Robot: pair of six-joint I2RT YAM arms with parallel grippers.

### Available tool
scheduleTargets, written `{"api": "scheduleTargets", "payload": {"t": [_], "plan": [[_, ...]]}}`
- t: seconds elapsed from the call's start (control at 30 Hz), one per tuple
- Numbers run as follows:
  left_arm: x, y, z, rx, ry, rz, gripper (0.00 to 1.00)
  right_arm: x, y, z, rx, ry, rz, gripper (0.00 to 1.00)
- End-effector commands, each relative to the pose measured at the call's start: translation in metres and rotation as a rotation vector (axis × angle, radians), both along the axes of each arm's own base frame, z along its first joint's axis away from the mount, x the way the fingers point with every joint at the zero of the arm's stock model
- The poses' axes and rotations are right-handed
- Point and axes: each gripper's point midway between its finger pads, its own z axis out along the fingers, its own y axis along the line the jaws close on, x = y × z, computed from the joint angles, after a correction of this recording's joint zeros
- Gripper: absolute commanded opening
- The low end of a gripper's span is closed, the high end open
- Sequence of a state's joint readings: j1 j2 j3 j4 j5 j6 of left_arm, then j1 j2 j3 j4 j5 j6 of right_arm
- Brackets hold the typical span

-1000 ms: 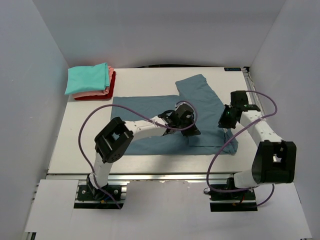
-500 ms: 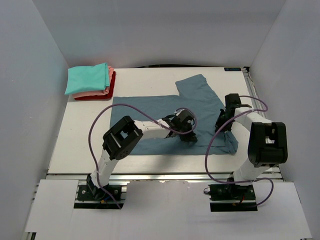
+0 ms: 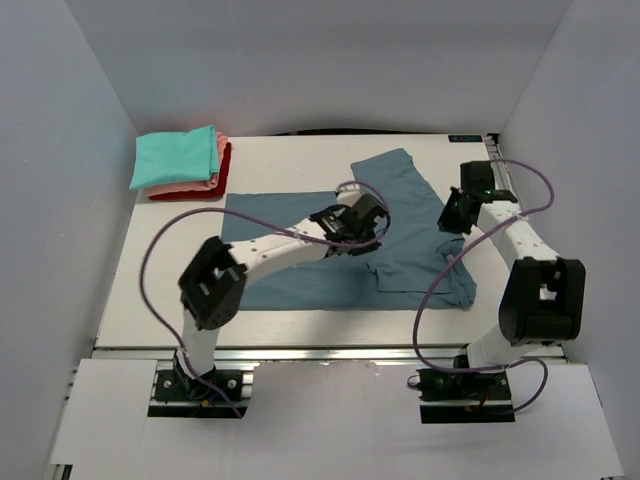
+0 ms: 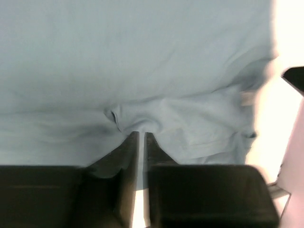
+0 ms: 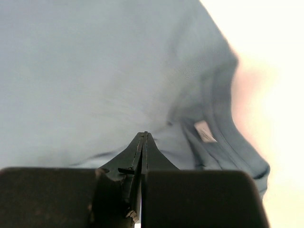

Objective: Fold and stack the t-shirts
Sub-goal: Fold the flattened tshirt in 1/3 of the way, then grap the side of the flattened tshirt furthest away from the robot with both arms

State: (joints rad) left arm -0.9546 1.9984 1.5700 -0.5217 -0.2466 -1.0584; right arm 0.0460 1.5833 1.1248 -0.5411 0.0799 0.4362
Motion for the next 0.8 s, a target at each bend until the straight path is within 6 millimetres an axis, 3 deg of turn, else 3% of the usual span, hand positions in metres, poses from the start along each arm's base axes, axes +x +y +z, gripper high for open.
{"api": "scheduleTargets", "payload": {"t": [0.0,0.03,0.07,0.1,0.17,0.2,0.27,0.3,0.37,0.4,0.43,0.47,0.53,0.57,0.6,0.7,0.77], "plan": [[0.034,0.067,0.127,0.070,-0.300,0.128,0.31,0.032,0.011,0.070,0.048,-0.227,0.048,0.00],[0.041,0.078,0.139,0.063,-0.325,0.163,0.34,0.037,0.015,0.074,0.059,-0.239,0.058,0.00],[0.046,0.094,0.137,0.113,-0.339,0.158,0.35,0.048,0.020,0.090,0.080,-0.277,0.080,0.00],[0.064,0.117,0.140,0.117,-0.340,0.187,0.36,0.052,0.025,0.079,0.098,-0.227,0.097,0.00],[0.079,0.152,0.141,0.164,-0.340,0.205,0.41,0.065,0.029,0.073,0.104,-0.184,0.124,0.00],[0.095,0.179,0.141,0.192,-0.338,0.244,0.41,0.080,0.031,0.091,0.103,-0.233,0.139,0.00],[0.119,0.220,0.148,0.262,-0.361,0.289,0.49,0.099,0.036,0.089,0.106,-0.239,0.173,0.00],[0.126,0.231,0.149,0.286,-0.363,0.301,0.50,0.116,0.037,0.109,0.103,-0.295,0.185,0.00],[0.148,0.262,0.152,0.336,-0.369,0.332,0.49,0.135,0.041,0.108,0.094,-0.316,0.234,0.00],[0.154,0.269,0.151,0.352,-0.363,0.333,0.49,0.150,0.043,0.125,0.083,-0.377,0.251,0.00],[0.162,0.276,0.140,0.389,-0.342,0.320,0.49,0.157,0.045,0.129,0.075,-0.402,0.269,0.00],[0.174,0.289,0.146,0.396,-0.348,0.338,0.50,0.165,0.046,0.130,0.062,-0.423,0.291,0.00],[0.187,0.299,0.138,0.433,-0.331,0.323,0.50,0.181,0.048,0.138,0.052,-0.487,0.315,0.07],[0.197,0.307,0.119,0.460,-0.294,0.320,0.50,0.187,0.052,0.132,0.060,-0.486,0.333,0.11],[0.204,0.310,0.120,0.471,-0.298,0.319,0.50,0.195,0.053,0.142,0.055,-0.515,0.350,0.26],[0.222,0.321,0.093,0.482,-0.254,0.316,0.50,0.214,0.060,0.133,0.076,-0.517,0.373,0.45],[0.232,0.326,0.085,0.450,-0.240,0.314,0.52,0.232,0.064,0.130,0.078,-0.528,0.390,0.49]]}}
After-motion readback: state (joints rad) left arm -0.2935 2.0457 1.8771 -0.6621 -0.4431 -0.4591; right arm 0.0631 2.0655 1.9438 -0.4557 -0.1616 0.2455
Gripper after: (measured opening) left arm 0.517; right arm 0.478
